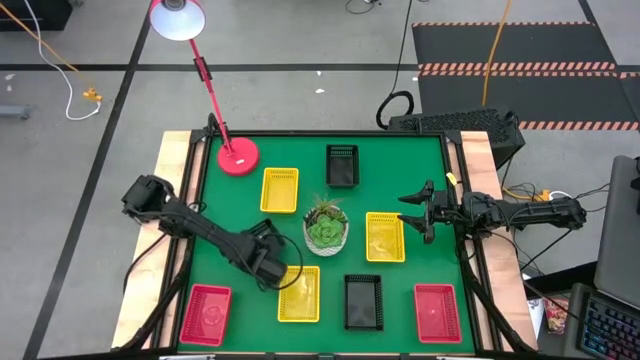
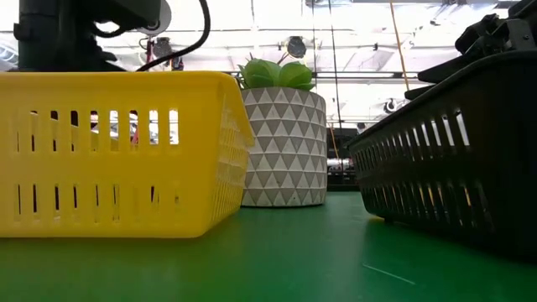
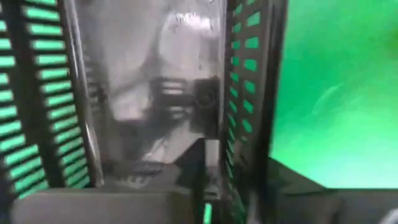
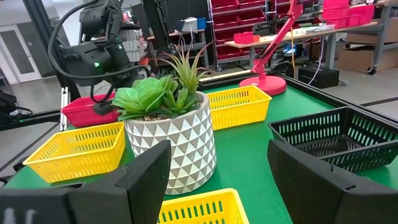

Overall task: Stack baskets by color
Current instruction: Stack the middle black bin on top of the bottom black bin

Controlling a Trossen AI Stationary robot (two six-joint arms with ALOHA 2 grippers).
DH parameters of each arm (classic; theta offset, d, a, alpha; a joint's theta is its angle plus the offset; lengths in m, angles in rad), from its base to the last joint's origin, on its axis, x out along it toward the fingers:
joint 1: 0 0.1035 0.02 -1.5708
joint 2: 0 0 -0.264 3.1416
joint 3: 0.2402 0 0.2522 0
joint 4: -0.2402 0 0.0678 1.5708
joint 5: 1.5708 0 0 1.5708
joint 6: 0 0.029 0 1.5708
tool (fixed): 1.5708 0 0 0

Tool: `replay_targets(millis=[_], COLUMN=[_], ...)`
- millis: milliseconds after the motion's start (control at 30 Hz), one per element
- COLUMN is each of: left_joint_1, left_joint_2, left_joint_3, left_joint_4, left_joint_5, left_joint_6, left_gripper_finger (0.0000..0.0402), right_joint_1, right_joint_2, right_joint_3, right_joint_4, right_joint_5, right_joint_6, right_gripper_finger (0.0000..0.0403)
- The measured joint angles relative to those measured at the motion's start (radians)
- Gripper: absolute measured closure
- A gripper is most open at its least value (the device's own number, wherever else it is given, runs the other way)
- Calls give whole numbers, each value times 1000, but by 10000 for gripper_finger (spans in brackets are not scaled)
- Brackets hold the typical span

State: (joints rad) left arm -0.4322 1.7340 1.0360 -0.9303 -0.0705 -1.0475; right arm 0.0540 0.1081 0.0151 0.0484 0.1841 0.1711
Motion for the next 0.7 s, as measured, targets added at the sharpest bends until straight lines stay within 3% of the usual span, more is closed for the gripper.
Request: replay_targets(millis=[100,300,533,700], left_joint_1=[18,41,29,-8], left_joint_2=[0,0,0,-1], left_joint_3=[4,69,388,588], left_joint_4=[-9,-84,-352,-395], left_joint_5=[-2,-3,-46,-137], left_joint_6=[49,115,199,265], left_gripper_finger=[389,397,399,400], right_joint_1=[0,0,0,0], right_joint_2=[0,0,0,0], right_joint_3=[0,0,0,0], right_joint_4=[0,0,5,6], right_joint_5=[1,3,4,4], right_joint_6=[0,-1,-3,-4], right_gripper_finger=[140,140,140,140])
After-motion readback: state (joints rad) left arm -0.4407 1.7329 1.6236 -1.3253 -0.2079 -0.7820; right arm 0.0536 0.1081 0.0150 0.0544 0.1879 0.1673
